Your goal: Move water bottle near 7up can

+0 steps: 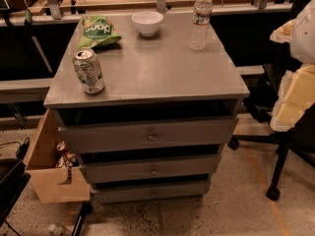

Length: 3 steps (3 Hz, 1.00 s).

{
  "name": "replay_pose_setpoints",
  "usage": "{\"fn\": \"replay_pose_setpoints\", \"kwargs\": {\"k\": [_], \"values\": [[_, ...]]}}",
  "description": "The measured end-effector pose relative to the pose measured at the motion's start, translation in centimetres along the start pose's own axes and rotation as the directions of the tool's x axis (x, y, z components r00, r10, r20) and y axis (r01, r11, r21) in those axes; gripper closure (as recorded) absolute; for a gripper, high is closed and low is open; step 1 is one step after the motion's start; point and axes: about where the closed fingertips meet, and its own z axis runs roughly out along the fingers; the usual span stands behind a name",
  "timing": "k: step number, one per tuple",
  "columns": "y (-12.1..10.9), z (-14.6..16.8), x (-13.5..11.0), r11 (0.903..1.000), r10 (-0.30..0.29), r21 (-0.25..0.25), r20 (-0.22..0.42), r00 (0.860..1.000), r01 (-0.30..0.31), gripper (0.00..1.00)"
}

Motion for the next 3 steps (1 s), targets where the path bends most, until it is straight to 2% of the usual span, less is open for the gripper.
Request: {"fn": "replay_pose_setpoints", "kwargs": {"k": [1, 2, 3], "values": [[0.0, 0.0, 0.0, 1.0000, 0.000, 0.000, 0.000, 1.000, 0.000, 0.00], [0.2, 0.2, -0.6, 0.9979, 0.058, 0.025, 0.063, 0.996, -0.060, 0.00], [1.5, 2.7, 1.6, 0.9700, 0.229, 0.024, 0.236, 0.944, -0.242, 0.00]]}}
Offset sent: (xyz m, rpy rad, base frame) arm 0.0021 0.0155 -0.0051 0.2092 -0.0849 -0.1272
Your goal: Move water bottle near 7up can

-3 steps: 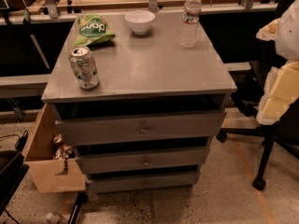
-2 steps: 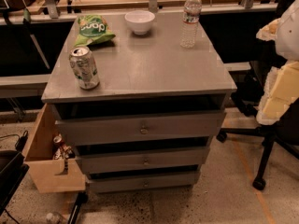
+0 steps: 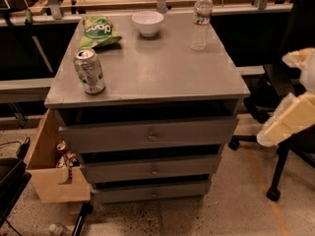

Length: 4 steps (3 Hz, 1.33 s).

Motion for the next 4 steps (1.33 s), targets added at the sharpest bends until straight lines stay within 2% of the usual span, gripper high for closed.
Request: {"fn": "replay_pose_setpoints", "kwargs": {"k": [1, 2, 3, 4], "values": [[-1.5, 1.4, 3.1, 0.9949, 0.073, 0.055, 0.174, 0.982, -0.084, 0.00], [-6.7, 1.8, 2.4, 0.9769, 0.058, 0.163, 0.420, 0.906, -0.138, 0.00], [-13.8, -1.1, -1.2, 0.9310, -0.024, 0.291, 0.654, 0.756, -0.221, 0.00], [-16.0, -2.6, -4.7, 0.9081, -0.058, 0.317, 0.742, 0.668, -0.273, 0.00]]}}
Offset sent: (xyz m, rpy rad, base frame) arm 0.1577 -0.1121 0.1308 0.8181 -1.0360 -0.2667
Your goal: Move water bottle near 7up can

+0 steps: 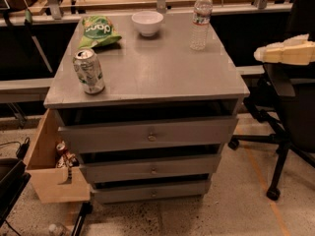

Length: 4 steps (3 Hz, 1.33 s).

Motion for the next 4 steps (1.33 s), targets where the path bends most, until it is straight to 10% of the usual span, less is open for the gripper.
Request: {"fn": "replay_pose_setpoints", "kwargs": {"k": [2, 4], "values": [[-0.5, 1.5, 0.2, 0.9987, 0.050, -0.001, 0.020, 0.999, -0.050, 0.00], [-6.3, 7.2, 2.1, 0.9757, 0.213, 0.049, 0.025, 0.977, -0.214, 0.00]]}}
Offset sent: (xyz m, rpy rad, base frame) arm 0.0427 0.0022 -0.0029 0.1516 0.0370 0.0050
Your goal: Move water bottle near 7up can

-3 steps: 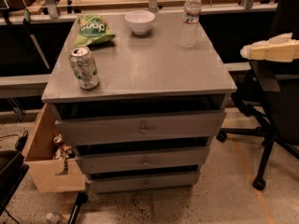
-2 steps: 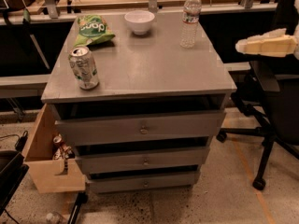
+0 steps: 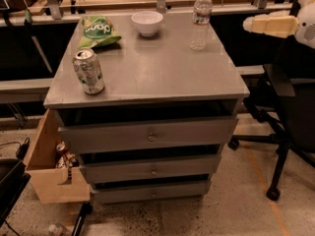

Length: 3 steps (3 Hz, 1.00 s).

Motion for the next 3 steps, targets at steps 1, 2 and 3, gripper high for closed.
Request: {"fn": "replay_pose_setpoints", "kwargs": {"k": [1, 2, 3], "values": [[-2.0, 3.2, 0.0, 0.9992, 0.041, 0.003, -0.032, 0.999, -0.041, 0.00], [-2.5, 7.1, 0.4, 0.9974, 0.062, -0.035, -0.042, 0.997, -0.063, 0.00], [-2.0, 12.3, 1.3, 0.9929, 0.070, -0.095, -0.028, 0.997, -0.072, 0.00]]}}
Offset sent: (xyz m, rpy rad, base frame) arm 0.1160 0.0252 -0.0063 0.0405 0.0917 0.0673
